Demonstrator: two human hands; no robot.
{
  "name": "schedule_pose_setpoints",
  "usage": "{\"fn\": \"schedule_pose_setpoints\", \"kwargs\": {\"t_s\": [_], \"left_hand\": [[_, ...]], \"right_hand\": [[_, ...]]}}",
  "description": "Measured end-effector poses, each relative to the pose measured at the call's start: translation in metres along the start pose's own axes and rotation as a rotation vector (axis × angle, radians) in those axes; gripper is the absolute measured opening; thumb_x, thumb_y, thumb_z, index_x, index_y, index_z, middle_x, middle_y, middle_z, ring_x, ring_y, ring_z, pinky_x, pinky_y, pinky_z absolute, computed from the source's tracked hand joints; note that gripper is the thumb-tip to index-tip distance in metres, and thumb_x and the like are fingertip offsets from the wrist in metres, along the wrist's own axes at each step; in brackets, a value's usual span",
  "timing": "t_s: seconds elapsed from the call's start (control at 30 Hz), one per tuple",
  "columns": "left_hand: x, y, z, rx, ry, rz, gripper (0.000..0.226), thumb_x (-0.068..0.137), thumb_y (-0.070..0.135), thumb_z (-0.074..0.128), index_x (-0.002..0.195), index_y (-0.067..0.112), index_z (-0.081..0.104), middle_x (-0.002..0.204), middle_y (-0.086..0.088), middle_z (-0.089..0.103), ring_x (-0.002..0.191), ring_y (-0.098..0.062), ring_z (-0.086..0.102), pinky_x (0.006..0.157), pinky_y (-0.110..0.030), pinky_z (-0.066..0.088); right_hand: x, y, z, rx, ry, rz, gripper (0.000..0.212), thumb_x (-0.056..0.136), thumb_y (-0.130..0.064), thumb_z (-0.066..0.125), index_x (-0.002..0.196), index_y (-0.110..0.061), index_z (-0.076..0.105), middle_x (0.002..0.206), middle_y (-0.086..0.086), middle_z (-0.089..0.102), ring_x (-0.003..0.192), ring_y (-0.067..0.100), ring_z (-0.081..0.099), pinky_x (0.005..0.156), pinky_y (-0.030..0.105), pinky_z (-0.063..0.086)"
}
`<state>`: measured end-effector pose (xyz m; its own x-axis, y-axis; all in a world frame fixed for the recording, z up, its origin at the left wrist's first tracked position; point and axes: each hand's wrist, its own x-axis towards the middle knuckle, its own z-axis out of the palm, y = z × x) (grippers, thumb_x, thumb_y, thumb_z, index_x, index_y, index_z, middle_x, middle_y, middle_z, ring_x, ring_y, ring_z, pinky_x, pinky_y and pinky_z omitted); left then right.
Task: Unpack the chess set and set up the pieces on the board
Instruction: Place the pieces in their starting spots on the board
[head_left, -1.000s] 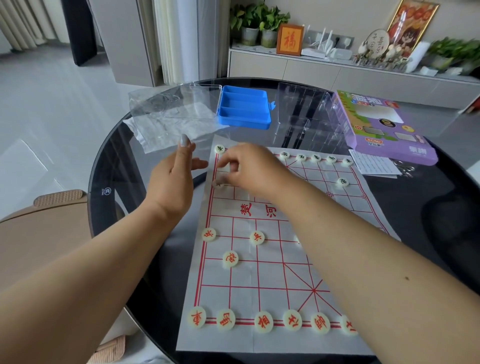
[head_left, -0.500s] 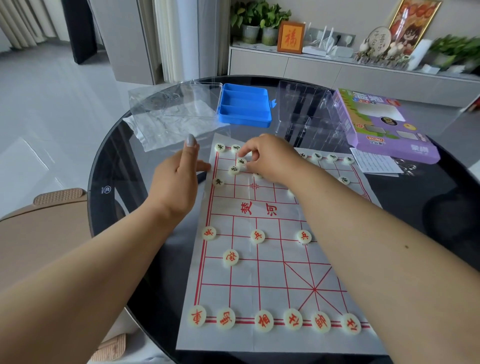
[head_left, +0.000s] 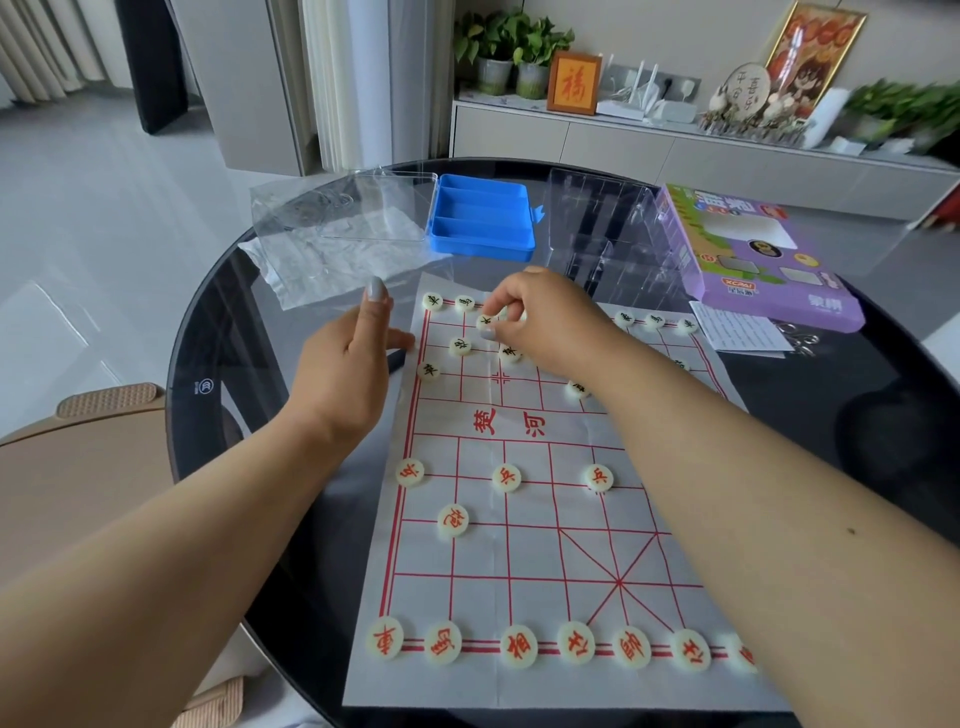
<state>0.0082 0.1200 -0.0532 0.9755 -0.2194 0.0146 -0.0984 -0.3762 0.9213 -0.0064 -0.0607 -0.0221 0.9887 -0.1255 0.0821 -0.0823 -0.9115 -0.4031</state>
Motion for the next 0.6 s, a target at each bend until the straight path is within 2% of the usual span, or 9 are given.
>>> {"fn": "schedule_pose_setpoints", "kwargs": {"t_s": [0.17, 0.3, 0.43, 0.53, 0.6], "left_hand": [[0.000, 0.001, 0.000, 0.001, 0.000, 0.000, 0.064, 0.096, 0.055, 0.012, 0.138, 0.020, 0.046, 0.120, 0.003, 0.064, 0.103, 0.000, 0.039, 0.088, -0.020, 0.019], [0.000, 0.000, 0.000, 0.006, 0.008, 0.006, 0.064, 0.096, 0.055, 0.012, 0.137, 0.020, 0.046, 0.121, 0.001, 0.064, 0.107, -0.002, 0.040, 0.092, -0.021, 0.020], [-0.001, 0.001, -0.001, 0.034, 0.014, 0.010, 0.065, 0.096, 0.055, 0.012, 0.137, 0.020, 0.047, 0.124, 0.001, 0.063, 0.126, -0.016, 0.045, 0.109, -0.034, 0.022], [-0.001, 0.001, 0.000, 0.037, 0.012, 0.011, 0.065, 0.096, 0.055, 0.012, 0.137, 0.020, 0.047, 0.123, 0.001, 0.063, 0.128, -0.019, 0.045, 0.109, -0.035, 0.022], [-0.001, 0.000, 0.000, 0.034, 0.010, 0.013, 0.064, 0.096, 0.055, 0.012, 0.137, 0.020, 0.047, 0.123, 0.001, 0.063, 0.124, -0.015, 0.046, 0.102, -0.026, 0.023]], "right_hand": [[-0.021, 0.010, -0.011, 0.000, 0.002, -0.030, 0.018, 0.085, -0.032, 0.067, 0.101, -0.025, 0.065, 0.086, -0.011, 0.048, 0.082, 0.011, 0.051, 0.066, 0.020, 0.039], [-0.037, 0.016, -0.013, 0.002, -0.041, -0.044, 0.014, 0.086, -0.028, 0.066, 0.100, -0.025, 0.065, 0.082, -0.014, 0.043, 0.076, 0.006, 0.048, 0.066, 0.021, 0.036], [-0.043, 0.018, -0.013, 0.008, -0.047, -0.057, 0.013, 0.086, -0.025, 0.066, 0.099, -0.024, 0.065, 0.081, -0.015, 0.041, 0.070, 0.002, 0.044, 0.062, 0.017, 0.033], [-0.043, 0.023, -0.014, 0.003, -0.032, -0.048, 0.014, 0.086, -0.024, 0.067, 0.100, -0.024, 0.066, 0.082, -0.014, 0.043, 0.070, 0.002, 0.045, 0.063, 0.018, 0.034], [-0.044, 0.029, -0.016, 0.001, -0.001, -0.027, 0.015, 0.085, -0.024, 0.068, 0.100, -0.024, 0.066, 0.084, -0.013, 0.046, 0.075, 0.005, 0.049, 0.066, 0.019, 0.039]]}}
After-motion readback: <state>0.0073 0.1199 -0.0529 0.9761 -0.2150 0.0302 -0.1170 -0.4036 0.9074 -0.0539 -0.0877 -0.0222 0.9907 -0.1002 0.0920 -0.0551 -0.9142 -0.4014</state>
